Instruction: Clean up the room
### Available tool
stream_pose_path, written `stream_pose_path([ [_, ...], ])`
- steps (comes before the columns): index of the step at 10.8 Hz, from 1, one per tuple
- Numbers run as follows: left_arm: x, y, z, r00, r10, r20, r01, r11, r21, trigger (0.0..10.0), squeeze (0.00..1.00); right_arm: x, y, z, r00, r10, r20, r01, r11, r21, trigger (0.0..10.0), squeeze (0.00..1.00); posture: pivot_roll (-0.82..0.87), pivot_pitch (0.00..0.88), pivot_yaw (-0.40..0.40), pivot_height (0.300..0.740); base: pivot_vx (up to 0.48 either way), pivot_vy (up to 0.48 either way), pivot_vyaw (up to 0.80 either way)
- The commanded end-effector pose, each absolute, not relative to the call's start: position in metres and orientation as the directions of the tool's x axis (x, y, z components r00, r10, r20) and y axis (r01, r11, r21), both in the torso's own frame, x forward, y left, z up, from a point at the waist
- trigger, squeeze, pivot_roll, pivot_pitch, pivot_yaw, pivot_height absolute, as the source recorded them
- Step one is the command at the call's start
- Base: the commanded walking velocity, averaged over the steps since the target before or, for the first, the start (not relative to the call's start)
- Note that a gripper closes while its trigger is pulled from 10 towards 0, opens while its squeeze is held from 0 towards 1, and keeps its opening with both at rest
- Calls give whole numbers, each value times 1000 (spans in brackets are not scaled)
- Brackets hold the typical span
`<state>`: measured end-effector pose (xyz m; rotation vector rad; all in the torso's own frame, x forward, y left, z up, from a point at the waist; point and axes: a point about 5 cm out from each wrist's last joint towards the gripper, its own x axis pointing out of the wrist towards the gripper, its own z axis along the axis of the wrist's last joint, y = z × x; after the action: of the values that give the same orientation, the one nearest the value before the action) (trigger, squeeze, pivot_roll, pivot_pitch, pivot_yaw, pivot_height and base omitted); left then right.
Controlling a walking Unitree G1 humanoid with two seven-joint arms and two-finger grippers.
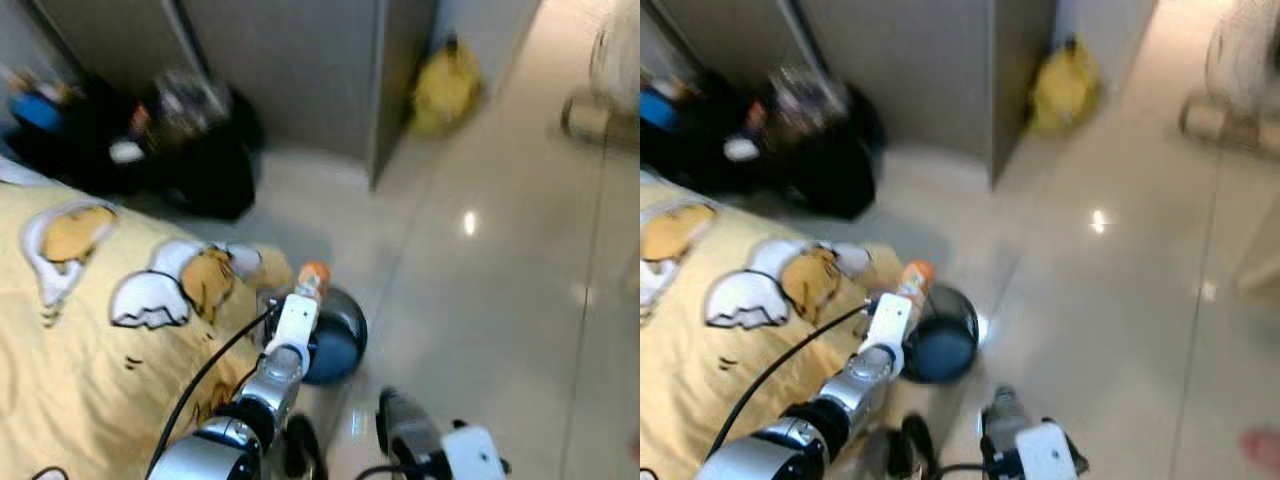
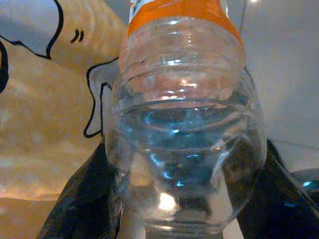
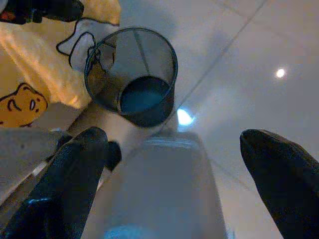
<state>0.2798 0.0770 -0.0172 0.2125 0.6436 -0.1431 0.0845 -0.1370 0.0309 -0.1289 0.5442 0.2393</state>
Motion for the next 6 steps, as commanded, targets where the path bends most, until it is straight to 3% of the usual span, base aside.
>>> stream_pose_path([
  [1,277,82,-21,798,-43,-601,213,953,215,10000,1000,70,-131,34,803,199,-561,-269,962,-43,10000,0,-469,428,154,740,0,0,0],
  [6,289,78,-7,848,-52,-528,213,945,249,10000,1000,74,-131,41,803,202,-560,-272,961,-42,10000,0,-465,411,131,740,0,0,0],
])
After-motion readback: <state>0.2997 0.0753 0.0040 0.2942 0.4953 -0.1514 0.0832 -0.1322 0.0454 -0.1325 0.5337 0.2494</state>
